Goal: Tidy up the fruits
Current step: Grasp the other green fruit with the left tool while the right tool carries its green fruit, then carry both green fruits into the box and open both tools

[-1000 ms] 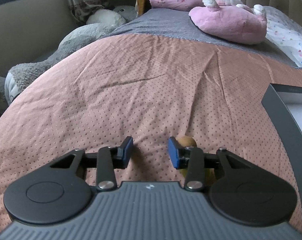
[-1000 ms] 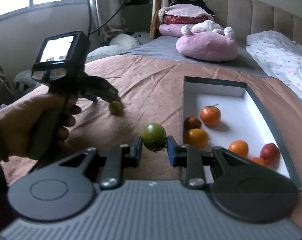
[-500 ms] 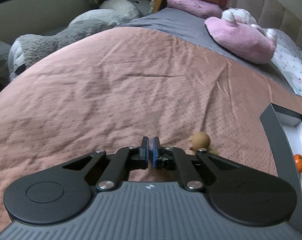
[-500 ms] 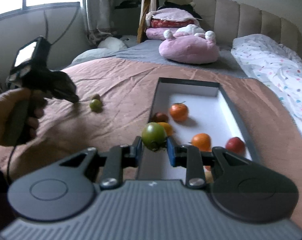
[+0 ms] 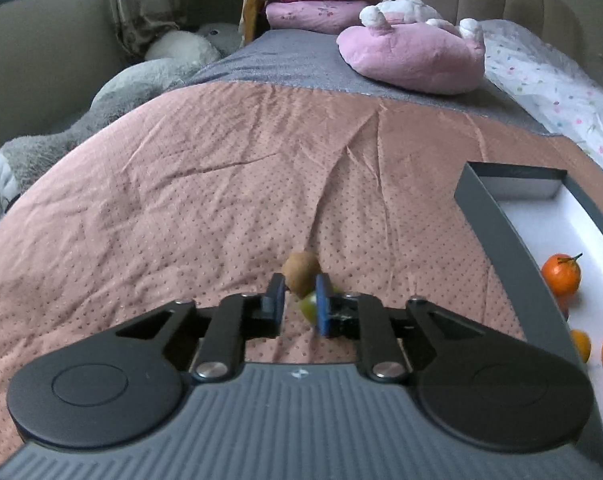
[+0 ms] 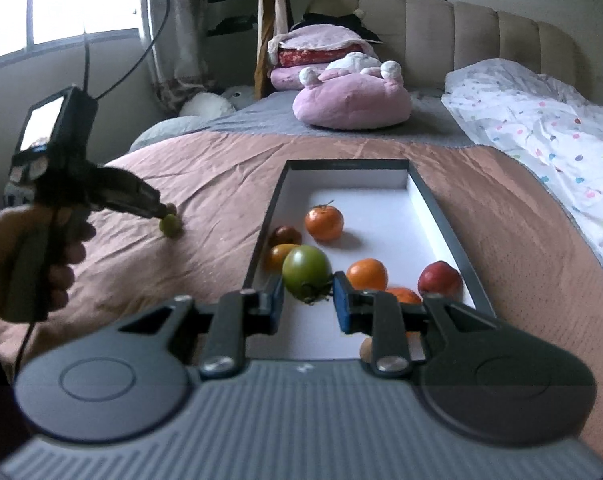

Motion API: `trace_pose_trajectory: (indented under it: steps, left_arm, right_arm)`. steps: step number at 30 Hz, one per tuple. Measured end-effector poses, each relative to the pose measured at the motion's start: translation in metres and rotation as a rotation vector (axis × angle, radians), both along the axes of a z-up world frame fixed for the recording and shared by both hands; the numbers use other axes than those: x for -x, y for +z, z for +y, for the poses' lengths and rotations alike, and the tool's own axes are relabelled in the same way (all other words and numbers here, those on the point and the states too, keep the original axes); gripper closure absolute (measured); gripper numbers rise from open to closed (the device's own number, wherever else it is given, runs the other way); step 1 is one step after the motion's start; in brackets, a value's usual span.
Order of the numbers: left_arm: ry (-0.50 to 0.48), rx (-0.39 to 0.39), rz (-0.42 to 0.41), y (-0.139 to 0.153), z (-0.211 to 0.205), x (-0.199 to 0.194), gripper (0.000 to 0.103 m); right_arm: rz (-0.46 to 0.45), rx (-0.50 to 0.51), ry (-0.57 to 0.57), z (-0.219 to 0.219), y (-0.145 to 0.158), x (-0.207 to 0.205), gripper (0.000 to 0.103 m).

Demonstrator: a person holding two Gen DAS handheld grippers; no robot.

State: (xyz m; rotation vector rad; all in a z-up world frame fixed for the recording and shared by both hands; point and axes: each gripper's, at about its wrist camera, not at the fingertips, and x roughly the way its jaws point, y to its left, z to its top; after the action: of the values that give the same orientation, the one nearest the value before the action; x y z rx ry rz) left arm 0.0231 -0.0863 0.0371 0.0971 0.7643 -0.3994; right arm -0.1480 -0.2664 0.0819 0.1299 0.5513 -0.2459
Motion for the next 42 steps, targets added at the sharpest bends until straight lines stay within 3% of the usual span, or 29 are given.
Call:
trace_pose_trajectory:
  steps: [2,4,5,6,8,20,22,26,29,34,42]
  left_arm:
    - [0.007,0.021,0.014,0.001,0.0,0.0,0.071]
    - [0.015,0.014,0.01,-0.001,-0.001,0.003,0.046]
    - [0.019,0.005,0.004,-0.002,-0.001,0.004,0.04]
    - [0.02,-0.002,0.0,-0.003,-0.001,0.006,0.034]
    - [0.019,-0.009,-0.006,-0.004,-0.002,0.006,0.033]
    - [-0.022,0.001,0.034,-0.014,-0.011,0.003,0.037]
    - [-0.045,-0.007,0.039,-0.016,-0.02,0.006,0.044]
    - [-0.069,-0.077,0.005,-0.023,-0.035,0.017,0.044]
    - [-0.055,-0.063,0.023,-0.023,-0.038,0.012,0.045]
    - [-0.067,-0.07,0.016,-0.021,-0.048,0.016,0.072]
    - [-0.052,-0.048,0.023,-0.011,-0.04,0.025,0.073]
  right_arm:
    - [-0.008,-0.002,0.0,-0.002,0.0,0.0,0.074]
    - [-0.012,-0.003,-0.002,-0.004,0.0,0.0,0.074]
    - [-0.013,-0.002,-0.007,-0.006,0.0,0.0,0.074]
    - [-0.016,0.0,-0.013,-0.008,-0.001,0.0,0.074]
    - [-0.017,-0.002,-0.025,-0.012,-0.001,-0.002,0.074]
    - [0.036,-0.017,-0.035,-0.026,-0.014,-0.024,0.074]
    - [0.053,-0.022,-0.034,-0.027,-0.017,-0.028,0.074]
    - [0.075,-0.038,-0.055,-0.031,-0.02,-0.032,0.074]
    - [0.082,-0.049,-0.066,-0.035,-0.022,-0.033,0.074]
    - [0.082,-0.038,-0.066,-0.039,-0.023,-0.043,0.074]
    - [0.079,-0.062,-0.077,-0.05,-0.023,-0.047,0.074]
